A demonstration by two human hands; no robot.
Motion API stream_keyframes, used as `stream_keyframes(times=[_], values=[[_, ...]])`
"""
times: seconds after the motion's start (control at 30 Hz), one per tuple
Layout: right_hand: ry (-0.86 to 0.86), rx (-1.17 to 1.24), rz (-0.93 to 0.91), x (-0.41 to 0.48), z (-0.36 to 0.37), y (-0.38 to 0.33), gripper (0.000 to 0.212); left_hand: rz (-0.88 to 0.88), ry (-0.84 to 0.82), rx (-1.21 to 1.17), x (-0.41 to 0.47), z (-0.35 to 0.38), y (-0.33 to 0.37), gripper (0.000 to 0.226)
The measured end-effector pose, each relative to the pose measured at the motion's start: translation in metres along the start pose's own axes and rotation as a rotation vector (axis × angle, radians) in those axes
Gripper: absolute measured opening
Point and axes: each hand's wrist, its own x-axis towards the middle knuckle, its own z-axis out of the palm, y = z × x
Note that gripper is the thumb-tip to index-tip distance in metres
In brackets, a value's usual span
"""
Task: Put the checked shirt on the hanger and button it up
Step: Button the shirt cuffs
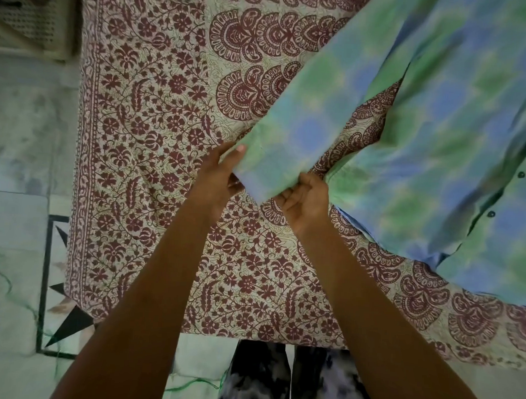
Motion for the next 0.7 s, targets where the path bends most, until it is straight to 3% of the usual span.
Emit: stream_keyframes(times=[0.1, 0.17, 0.33, 0.5, 0.6, 0.7], values=[[0.009, -0.062, -0.022, -0.005, -0.004, 0.009, 0.015, 0.097, 0.104, 0.015, -0.003, 0.001, 0.004, 0.03], [-0.019, -0.205, -0.069, -0.006, -0.003, 0.016, 0.025, 0.177, 0.208, 0.108, -0.004, 0.0, 0.002, 0.027], [0.333, -0.594, -0.186, 0.004, -0.002, 0.024, 0.042, 0.207, 0.359, 0.329, 0.001, -0.006, -0.011, 0.032], [0.381, -0.972, -0.361, 0.006, -0.012, 0.022, 0.046, 0.198, 0.438, 0.453, 0.008, 0.0, -0.018, 0.03], [0.356, -1.07, -0.353, 0.002, -0.017, 0.015, 0.049, 0.169, 0.445, 0.608, 0.008, 0.003, -0.018, 0.03], [0.35, -0.985, -0.418, -0.012, -0.019, 0.006, 0.049, 0.288, 0.417, 0.707, -0.001, 0.008, -0.009, 0.033]])
